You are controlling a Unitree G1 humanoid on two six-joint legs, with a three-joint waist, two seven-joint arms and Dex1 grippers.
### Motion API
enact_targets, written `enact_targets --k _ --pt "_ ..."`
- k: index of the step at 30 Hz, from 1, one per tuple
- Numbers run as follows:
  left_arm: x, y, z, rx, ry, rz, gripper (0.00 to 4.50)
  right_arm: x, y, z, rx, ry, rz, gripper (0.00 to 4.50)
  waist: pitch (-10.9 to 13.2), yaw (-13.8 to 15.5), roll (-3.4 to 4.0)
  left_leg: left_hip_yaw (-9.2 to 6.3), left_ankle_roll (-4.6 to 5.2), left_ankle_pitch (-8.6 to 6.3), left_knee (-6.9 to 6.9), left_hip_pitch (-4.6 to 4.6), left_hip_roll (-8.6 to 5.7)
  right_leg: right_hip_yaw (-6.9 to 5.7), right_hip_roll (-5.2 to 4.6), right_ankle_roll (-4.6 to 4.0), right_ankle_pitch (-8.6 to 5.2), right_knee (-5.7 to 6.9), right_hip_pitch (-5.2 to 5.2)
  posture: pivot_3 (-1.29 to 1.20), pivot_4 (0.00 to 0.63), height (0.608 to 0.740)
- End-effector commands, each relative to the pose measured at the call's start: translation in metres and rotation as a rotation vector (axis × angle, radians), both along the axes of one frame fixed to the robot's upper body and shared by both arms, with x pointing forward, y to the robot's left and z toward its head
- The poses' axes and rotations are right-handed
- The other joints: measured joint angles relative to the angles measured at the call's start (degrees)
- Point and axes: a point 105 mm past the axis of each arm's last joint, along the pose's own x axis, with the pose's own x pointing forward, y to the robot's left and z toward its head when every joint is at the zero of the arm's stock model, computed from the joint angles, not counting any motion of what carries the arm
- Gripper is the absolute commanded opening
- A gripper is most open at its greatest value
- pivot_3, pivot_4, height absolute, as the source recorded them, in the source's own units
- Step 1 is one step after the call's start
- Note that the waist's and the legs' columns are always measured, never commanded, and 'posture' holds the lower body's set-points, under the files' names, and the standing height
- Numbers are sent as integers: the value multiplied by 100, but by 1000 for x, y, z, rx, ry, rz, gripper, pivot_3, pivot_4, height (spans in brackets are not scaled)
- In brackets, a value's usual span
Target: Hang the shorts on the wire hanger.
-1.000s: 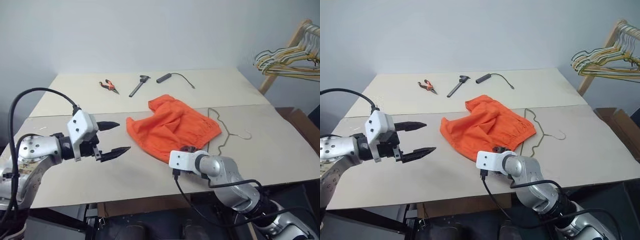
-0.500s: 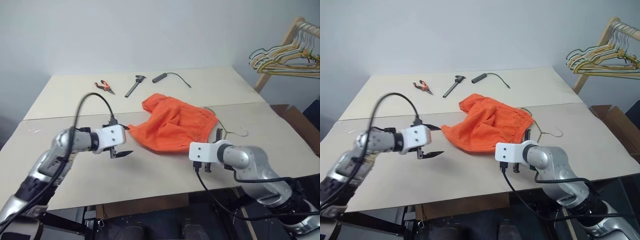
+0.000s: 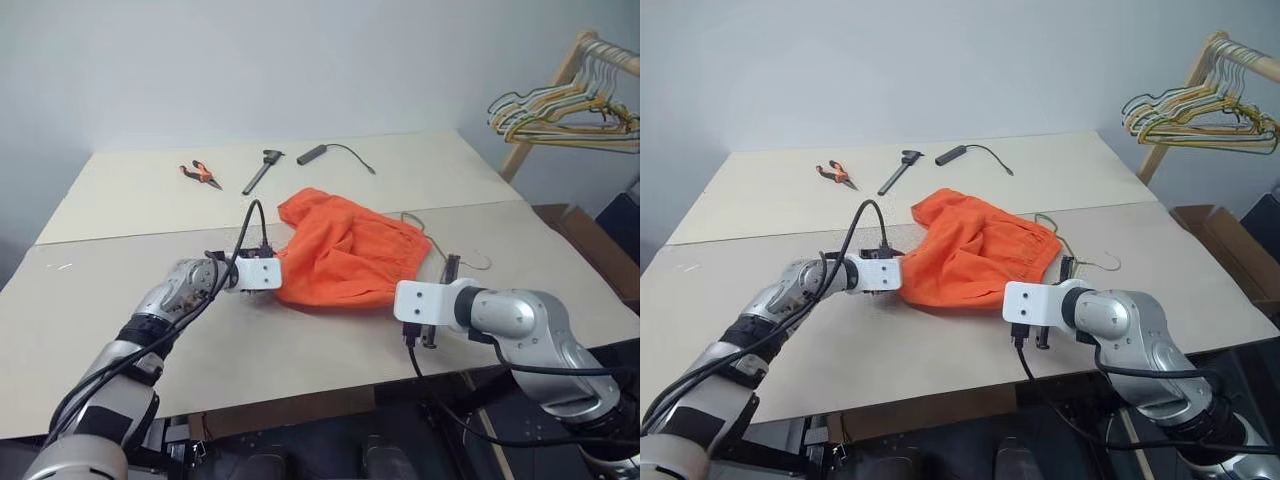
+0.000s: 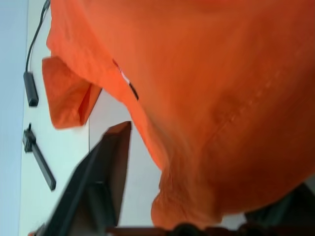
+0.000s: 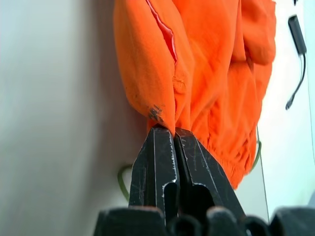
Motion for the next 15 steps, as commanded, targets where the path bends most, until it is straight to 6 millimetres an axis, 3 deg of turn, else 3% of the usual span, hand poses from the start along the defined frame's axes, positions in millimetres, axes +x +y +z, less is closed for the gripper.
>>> enact_targets --k 1,6,11,15 --pt "4 14 32 -3 -88 -22 1659 5 -9 11 -8 -55 -13 0 0 -32 -1 0 0 0 0 1 1 0 0 0 1 0 0 -138 0 740" --pt "-35 35 41 44 -28 -157 47 17 -14 10 6 -58 -12 0 -3 -168 4 1 0 0 -3 2 11 6 -4 0 1 8 -8 -133 0 740" --pt "-91 60 46 126 144 -228 47 22 -13 12 6 -91 135 0 -5 -225 7 2 0 -2 -3 -3 14 11 -13 -1 2 18 -20 -100 0 740" --pt "-154 78 52 271 444 -289 47 4 -6 16 55 -8 406 0 -5 -294 7 2 1 -2 -4 -25 19 14 -10 -1 1 23 -48 -73 0 740"
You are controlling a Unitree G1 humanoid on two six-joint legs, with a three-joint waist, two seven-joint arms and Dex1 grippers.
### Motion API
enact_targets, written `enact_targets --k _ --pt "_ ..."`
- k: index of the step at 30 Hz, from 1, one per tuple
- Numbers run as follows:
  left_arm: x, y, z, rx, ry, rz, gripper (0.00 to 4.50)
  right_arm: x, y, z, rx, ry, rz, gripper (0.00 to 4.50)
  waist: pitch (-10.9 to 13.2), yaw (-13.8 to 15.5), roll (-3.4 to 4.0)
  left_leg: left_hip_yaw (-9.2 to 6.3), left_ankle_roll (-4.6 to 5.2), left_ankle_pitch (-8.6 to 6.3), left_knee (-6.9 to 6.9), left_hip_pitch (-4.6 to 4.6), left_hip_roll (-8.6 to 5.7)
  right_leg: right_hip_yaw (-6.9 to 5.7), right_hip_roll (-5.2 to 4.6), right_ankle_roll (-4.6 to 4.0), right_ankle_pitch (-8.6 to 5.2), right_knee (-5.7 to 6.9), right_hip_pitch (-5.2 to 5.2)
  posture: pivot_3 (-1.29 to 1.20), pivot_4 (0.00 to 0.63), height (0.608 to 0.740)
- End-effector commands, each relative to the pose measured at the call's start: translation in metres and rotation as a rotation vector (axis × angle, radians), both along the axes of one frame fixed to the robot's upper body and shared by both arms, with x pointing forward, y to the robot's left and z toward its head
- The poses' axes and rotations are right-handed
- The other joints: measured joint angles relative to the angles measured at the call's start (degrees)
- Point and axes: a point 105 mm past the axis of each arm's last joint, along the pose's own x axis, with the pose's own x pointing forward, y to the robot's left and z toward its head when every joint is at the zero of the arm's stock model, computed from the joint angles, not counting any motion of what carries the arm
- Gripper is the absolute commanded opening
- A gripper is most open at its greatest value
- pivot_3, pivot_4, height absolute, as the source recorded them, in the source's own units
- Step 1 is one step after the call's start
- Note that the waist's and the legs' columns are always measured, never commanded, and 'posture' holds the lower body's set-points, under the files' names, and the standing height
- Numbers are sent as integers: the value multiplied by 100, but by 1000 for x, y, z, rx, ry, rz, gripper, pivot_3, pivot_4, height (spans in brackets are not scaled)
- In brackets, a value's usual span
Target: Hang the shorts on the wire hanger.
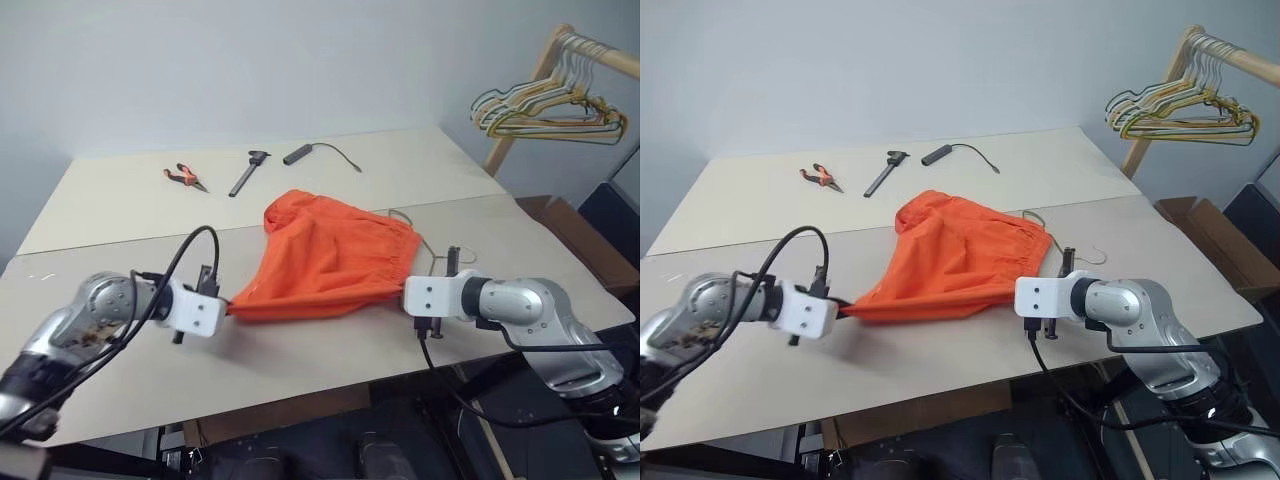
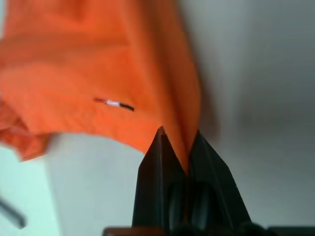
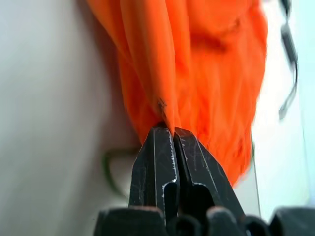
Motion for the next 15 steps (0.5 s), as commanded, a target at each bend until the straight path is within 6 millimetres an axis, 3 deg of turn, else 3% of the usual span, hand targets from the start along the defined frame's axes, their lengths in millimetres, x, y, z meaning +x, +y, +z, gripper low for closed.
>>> enact_targets --k 1,5,7,10,15 --pt "-29 5 28 79 125 -21 47 -4 -11 19 1 0 139 0 0 0 1 3 2 -1 -1 -1 0 3 -1 0 0 1 -2 -66 0 740" --pt "-39 -12 38 -12 161 17 47 18 -20 28 -60 -39 156 0 4 50 22 7 6 -2 1 46 -2 1 -3 9 -2 -8 61 -59 0 740" --pt "-55 -20 36 -28 235 -5 47 29 -24 31 -95 -77 154 0 4 49 22 12 7 -3 -5 87 7 1 6 50 -29 -14 96 -55 0 740" --pt "-76 -25 28 -20 310 -36 47 36 -26 32 -113 -103 162 0 2 46 21 13 7 -4 -12 96 19 4 19 34 -27 -10 95 -57 0 740" --pt "-75 -22 24 -38 276 36 47 37 -26 24 -116 -96 175 0 2 112 22 29 7 -5 -14 88 18 20 24 -7 -5 2 72 -54 0 740"
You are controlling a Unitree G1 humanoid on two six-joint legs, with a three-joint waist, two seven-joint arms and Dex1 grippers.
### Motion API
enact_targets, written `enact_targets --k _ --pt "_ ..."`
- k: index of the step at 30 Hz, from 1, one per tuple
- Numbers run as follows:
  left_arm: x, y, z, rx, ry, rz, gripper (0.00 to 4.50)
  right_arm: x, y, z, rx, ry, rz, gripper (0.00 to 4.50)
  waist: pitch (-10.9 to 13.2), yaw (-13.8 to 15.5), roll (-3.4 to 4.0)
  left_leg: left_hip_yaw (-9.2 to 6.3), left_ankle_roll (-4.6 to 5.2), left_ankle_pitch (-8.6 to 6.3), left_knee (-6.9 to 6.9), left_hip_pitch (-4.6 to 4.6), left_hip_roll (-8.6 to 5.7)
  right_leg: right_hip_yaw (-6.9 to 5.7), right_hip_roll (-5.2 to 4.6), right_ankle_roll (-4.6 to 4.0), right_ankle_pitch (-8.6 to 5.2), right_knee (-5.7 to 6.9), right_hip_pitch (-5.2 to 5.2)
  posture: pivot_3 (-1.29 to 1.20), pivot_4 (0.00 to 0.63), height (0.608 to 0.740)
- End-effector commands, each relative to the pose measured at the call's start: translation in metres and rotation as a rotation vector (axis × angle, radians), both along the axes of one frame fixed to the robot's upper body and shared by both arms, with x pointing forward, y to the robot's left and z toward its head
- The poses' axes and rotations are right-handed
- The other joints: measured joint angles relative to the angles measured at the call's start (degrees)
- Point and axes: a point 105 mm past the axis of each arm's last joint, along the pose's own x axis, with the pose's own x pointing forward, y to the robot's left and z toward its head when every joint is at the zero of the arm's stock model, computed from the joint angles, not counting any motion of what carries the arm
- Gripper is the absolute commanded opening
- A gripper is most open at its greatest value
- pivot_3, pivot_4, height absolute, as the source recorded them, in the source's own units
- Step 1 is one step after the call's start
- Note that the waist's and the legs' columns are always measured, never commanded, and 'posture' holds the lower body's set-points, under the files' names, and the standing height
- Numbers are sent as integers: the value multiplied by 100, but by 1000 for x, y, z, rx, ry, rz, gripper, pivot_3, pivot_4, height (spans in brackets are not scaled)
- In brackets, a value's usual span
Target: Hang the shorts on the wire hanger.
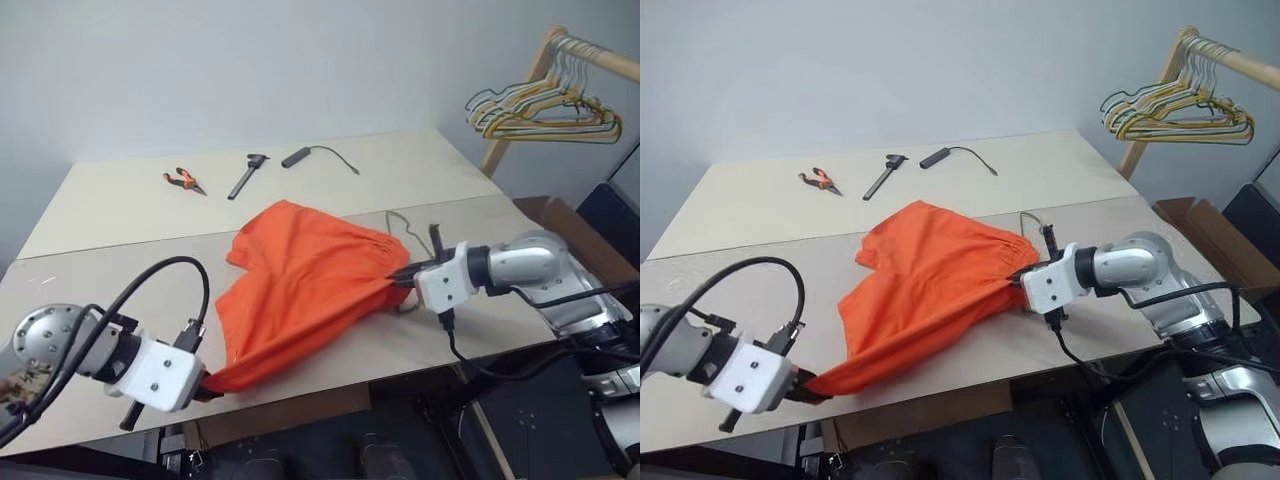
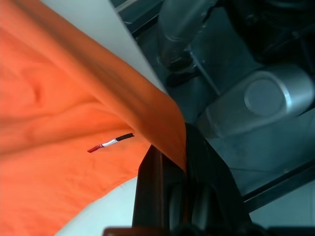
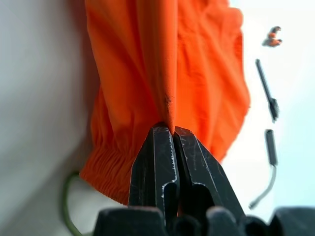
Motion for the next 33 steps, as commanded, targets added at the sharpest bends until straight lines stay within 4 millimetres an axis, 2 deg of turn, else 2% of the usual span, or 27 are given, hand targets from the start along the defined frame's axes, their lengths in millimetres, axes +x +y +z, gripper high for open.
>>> enact_targets --k 1,3,5,10,17,23,26,28,29,31,33 --pt "4 9 1 30 -13 57 47 15 -22 7 -7 -40 -105 0 0 42 0 3 0 0 0 3 0 2 0 -1 1 -1 2 -54 0 740" --pt "1 5 6 5 9 53 47 14 -24 5 -33 -44 -85 0 0 63 0 7 0 0 1 6 0 5 0 -1 1 -2 6 -42 0 740" --pt "-13 0 8 -14 73 14 47 11 -28 1 -51 -36 -69 0 0 65 0 9 0 0 1 5 1 6 1 -1 1 -3 3 -42 0 740" --pt "-70 -6 -4 47 264 -102 47 8 -26 -15 -90 -74 -29 0 0 22 0 50 9 -11 -8 8 17 46 11 -2 1 -5 -8 -55 15 740" --pt "-102 2 -20 100 288 31 47 11 -3 -27 6 -199 4 0 11 74 -11 102 13 -18 -7 60 40 93 33 6 -26 -9 24 -34 42 740" --pt "-121 -15 -25 45 315 93 47 14 3 -33 22 -244 28 0 41 182 -32 109 14 -24 -8 109 46 103 34 -3 -58 -19 76 -2 59 740" --pt "-117 -21 -27 44 292 107 47 12 5 -30 48 -228 24 0 42 241 -33 110 14 -24 -8 118 47 105 35 -2 -59 -19 83 0 57 740" --pt "-106 -18 -28 59 253 131 47 13 3 -27 42 -217 17 0 42 254 -32 111 16 -25 -9 119 47 105 35 -4 -60 -19 84 -1 56 740" --pt "-94 -13 -28 62 218 155 47 18 3 -22 48 -206 -9 0 42 259 -31 110 16 -25 -9 119 47 105 35 -5 -61 -18 83 1 50 740" --pt "-58 -2 -18 41 102 213 47 33 7 0 106 -203 -83 0 42 264 -24 111 16 -25 -7 121 47 105 35 -6 -60 -15 84 -2 44 740" --pt "-7 11 8 -40 -50 306 47 59 14 34 175 -267 -163 0 44 249 -18 111 16 -24 -5 132 47 105 37 -11 -57 -8 90 -3 31 740"
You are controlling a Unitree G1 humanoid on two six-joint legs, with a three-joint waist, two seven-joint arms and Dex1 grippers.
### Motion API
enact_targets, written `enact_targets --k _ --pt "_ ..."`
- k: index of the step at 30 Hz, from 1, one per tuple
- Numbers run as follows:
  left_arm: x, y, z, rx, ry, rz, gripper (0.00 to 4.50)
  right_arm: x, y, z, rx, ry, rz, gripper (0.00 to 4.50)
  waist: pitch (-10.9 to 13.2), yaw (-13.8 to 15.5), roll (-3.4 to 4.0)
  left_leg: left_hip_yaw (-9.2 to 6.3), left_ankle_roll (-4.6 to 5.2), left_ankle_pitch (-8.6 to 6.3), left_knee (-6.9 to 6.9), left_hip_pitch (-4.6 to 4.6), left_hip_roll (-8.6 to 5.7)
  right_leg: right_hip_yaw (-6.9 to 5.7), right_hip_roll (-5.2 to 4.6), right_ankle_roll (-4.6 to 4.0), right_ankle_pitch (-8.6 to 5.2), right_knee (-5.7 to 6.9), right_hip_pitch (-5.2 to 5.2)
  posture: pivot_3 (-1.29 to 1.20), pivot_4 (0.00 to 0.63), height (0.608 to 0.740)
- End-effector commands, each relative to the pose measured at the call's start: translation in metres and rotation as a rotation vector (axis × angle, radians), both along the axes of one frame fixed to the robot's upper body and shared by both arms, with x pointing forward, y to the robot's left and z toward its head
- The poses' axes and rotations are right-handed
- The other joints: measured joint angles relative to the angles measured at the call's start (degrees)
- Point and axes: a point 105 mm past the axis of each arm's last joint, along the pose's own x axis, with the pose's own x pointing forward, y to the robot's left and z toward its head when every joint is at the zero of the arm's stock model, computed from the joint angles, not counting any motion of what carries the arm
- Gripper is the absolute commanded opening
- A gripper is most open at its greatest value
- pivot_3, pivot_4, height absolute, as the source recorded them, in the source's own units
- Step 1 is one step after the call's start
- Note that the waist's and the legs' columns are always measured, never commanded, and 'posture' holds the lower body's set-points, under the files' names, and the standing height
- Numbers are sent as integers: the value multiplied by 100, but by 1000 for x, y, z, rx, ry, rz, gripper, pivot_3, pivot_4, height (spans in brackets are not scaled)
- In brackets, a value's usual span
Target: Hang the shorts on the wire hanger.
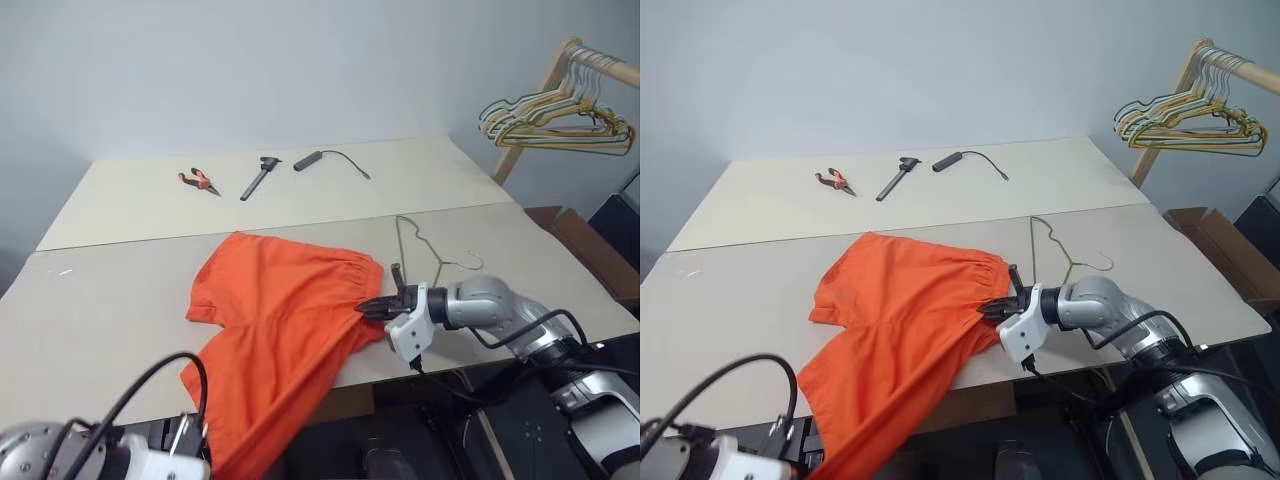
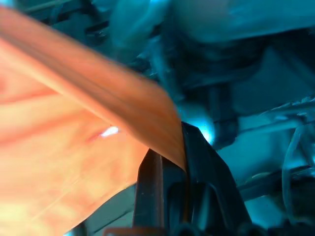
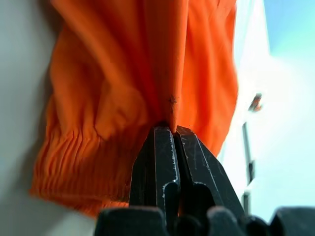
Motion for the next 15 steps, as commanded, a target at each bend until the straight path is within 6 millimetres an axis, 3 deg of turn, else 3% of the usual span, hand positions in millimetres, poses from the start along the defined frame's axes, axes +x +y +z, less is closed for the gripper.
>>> enact_targets --k 1,4,6,8,9,10,12,13,15 --pt "78 24 42 -109 -218 183 47 68 -19 88 175 -165 -297 0 -1 -25 3 -2 0 1 2 5 1 0 3 -4 3 5 2 -8 20 740" --pt "153 35 94 -240 -500 344 47 104 -16 134 262 -305 -429 0 -11 -61 4 -9 -4 3 2 0 11 -4 30 10 40 -5 -13 -11 7 740" --pt "220 49 150 -348 -796 518 47 129 -16 185 390 -491 -566 0 -28 -54 1 -17 -30 -13 1 -1 13 -9 43 -23 71 -7 -14 -13 0 740" --pt "270 63 219 -438 -1125 716 47 134 -12 246 626 -685 -651 0 -48 -49 -35 -25 -71 -5 -1 -54 7 -15 51 -41 84 7 -84 -14 0 740" --pt "281 66 244 -466 -1250 778 47 131 -10 267 726 -756 -663 0 -61 -73 -46 -37 -121 25 -1 -105 5 -22 52 -53 98 16 -139 -14 0 740" --pt "284 72 285 -517 -1468 863 47 119 -6 299 918 -825 -641 0 -76 -126 -60 -31 -172 58 -9 -162 5 -18 53 -59 110 22 -205 -20 0 740" --pt "271 76 344 -621 -1776 957 47 95 -4 338 1197 -906 -570 0 -90 -231 -76 -20 -180 64 1 -277 2 -5 43 -60 114 85 -345 -25 0 740" --pt "263 74 361 -647 -1880 952 47 89 -4 346 1257 -919 -544 0 -90 -270 -76 -9 -180 63 -11 -334 -6 5 35 -59 114 85 -422 -35 0 740" --pt "257 65 368 -635 -1968 850 47 90 -4 340 1255 -896 -528 0 -107 -387 -74 -6 -173 59 -35 -369 -20 10 20 -59 114 86 -478 -44 0 740"
